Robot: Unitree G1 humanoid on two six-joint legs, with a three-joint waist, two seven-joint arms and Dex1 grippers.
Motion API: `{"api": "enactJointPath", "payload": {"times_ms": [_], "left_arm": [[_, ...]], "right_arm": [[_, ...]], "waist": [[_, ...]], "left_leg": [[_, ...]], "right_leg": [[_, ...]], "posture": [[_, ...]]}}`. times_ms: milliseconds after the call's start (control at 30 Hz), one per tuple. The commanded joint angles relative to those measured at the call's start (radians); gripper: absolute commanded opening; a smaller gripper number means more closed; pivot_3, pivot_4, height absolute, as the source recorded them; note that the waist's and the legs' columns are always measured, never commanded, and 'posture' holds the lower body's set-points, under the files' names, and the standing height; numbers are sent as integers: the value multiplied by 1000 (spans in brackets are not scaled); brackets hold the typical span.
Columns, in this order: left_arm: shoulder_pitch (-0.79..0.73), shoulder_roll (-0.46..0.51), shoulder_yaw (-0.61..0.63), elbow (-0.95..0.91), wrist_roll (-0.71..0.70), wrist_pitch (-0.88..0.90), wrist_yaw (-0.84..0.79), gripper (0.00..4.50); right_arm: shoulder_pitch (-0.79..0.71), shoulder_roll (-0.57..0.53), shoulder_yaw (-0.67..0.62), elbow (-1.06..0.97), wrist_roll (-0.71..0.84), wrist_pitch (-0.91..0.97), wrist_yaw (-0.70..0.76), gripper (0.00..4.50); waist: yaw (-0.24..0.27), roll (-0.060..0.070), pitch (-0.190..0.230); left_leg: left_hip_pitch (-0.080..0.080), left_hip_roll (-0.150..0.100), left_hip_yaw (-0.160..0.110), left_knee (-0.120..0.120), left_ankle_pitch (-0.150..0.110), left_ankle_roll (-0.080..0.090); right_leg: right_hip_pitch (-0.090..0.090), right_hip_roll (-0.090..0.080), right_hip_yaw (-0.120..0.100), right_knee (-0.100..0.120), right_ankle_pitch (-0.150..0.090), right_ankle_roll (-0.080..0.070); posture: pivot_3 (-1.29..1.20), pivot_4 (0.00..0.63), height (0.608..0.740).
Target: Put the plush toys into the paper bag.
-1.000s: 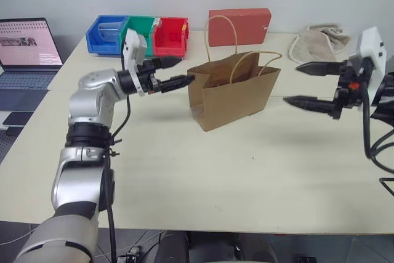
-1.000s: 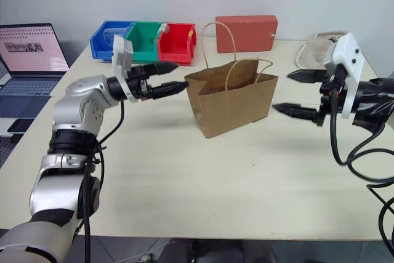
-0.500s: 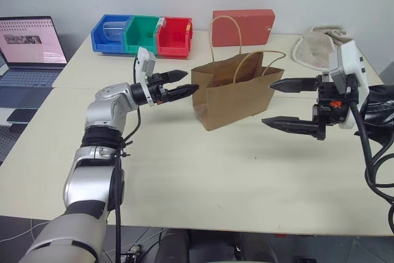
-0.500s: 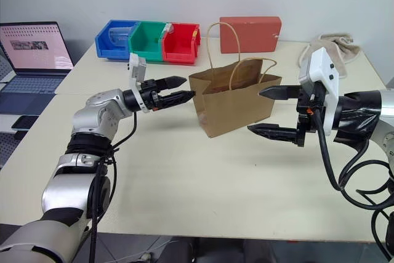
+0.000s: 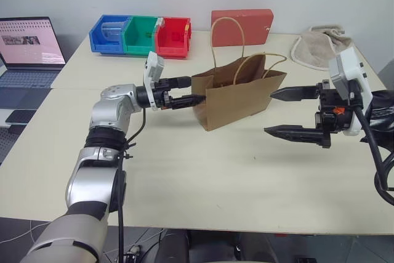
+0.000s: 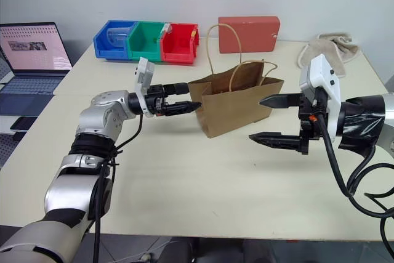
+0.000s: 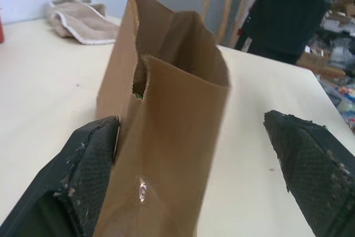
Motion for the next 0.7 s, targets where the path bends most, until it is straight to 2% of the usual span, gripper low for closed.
{"api": "enactJointPath", "payload": {"times_ms": [33, 167, 400, 500, 700], "left_arm": [[30, -14, -13, -100, 8, -21, 31, 4473], [93, -65, -25, -175, 40, -60, 144, 4473], [121, -146, 3, -173, 67, -142, 318, 4473], [126, -156, 7, -175, 54, -173, 329, 3894], [131, -154, 6, -163, 32, -188, 298, 1994]], "right_arm": [[-2, -11, -37, -30, 13, -8, -22, 4500], [9, 2, -31, -45, -4, -33, -44, 4500], [18, 6, -19, -50, -12, -51, -54, 4500], [20, 8, -20, -52, -11, -55, -59, 4500], [22, 8, -18, -51, -16, -67, -65, 4500]], "waist": [[0, 0, 0], [1, 0, 0], [2, 0, 0], [2, 0, 0], [2, 0, 0]], "left_leg": [[0, 0, 0, 0, 0, 0], [0, 0, 0, 0, 0, 0], [0, 0, 0, 2, 0, 0], [0, 0, 0, 2, 0, 0], [0, 0, 0, 2, 0, 0]], "right_leg": [[0, 0, 0, 0, 0, 0], [0, 0, 0, 0, 0, 0], [0, 0, 0, 0, 1, 0], [0, 0, 0, 0, 1, 1], [0, 0, 0, 0, 1, 1]], "posture": [[0, 150, 740], [0, 150, 740], [0, 150, 740], [0, 150, 740], [0, 150, 740]]}}
